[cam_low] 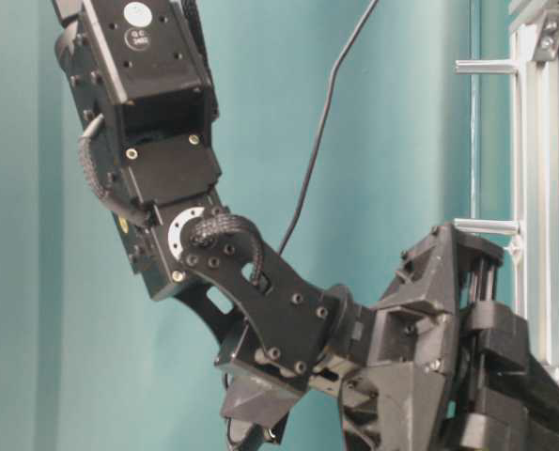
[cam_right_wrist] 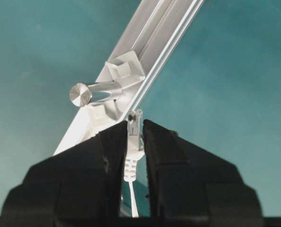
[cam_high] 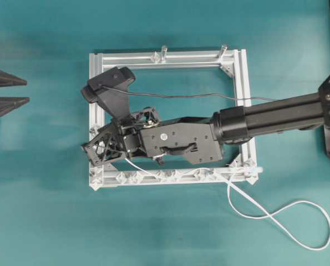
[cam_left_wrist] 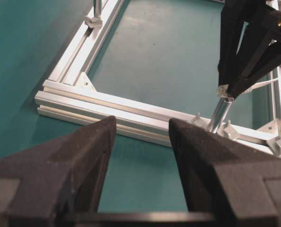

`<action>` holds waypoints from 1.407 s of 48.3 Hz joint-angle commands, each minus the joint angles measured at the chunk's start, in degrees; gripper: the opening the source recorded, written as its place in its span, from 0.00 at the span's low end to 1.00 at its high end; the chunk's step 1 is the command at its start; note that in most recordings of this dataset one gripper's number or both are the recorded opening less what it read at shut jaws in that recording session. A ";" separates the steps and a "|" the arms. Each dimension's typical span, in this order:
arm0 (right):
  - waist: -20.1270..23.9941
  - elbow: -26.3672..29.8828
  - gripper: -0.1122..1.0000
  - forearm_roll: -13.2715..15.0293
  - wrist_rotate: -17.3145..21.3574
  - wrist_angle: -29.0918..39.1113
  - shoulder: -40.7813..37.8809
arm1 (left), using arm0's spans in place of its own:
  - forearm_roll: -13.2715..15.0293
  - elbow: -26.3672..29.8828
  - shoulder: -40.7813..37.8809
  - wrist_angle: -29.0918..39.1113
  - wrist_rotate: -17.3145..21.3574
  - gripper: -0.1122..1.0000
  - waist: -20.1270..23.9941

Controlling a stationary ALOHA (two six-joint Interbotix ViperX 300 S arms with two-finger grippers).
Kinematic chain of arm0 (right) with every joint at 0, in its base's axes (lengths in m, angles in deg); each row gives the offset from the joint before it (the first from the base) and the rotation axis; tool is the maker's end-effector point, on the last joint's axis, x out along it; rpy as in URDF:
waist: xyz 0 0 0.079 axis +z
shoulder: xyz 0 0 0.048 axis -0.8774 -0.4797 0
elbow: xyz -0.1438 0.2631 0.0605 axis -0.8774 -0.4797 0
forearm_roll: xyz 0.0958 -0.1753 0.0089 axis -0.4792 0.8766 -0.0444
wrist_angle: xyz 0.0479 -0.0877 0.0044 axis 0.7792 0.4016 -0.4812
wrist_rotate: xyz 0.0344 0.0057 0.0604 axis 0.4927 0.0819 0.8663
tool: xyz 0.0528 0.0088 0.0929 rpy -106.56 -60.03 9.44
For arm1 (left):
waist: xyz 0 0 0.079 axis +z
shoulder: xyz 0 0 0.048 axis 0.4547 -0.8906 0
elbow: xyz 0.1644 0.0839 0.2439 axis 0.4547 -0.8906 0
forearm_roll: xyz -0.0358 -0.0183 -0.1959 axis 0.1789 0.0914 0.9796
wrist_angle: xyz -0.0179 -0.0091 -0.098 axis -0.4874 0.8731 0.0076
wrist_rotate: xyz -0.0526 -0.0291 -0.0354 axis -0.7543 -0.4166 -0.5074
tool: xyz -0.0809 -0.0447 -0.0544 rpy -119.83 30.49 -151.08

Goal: Move the cable alternately left and right between 8 closely spaced pins so it hooks onto each one.

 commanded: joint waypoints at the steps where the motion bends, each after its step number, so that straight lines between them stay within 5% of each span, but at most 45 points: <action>1: 0.35 1.49 0.22 -0.53 0.00 -0.26 1.41 | 0.00 0.53 -0.44 -0.62 -0.53 0.57 0.18; 34: 5.10 3.96 0.22 -6.77 0.35 -0.97 0.09 | -0.09 0.62 -0.35 -0.70 -0.53 0.57 0.18; 68: 6.15 4.39 0.22 -7.82 0.44 0.88 0.09 | -0.09 0.53 -0.44 -0.62 -0.53 0.57 0.09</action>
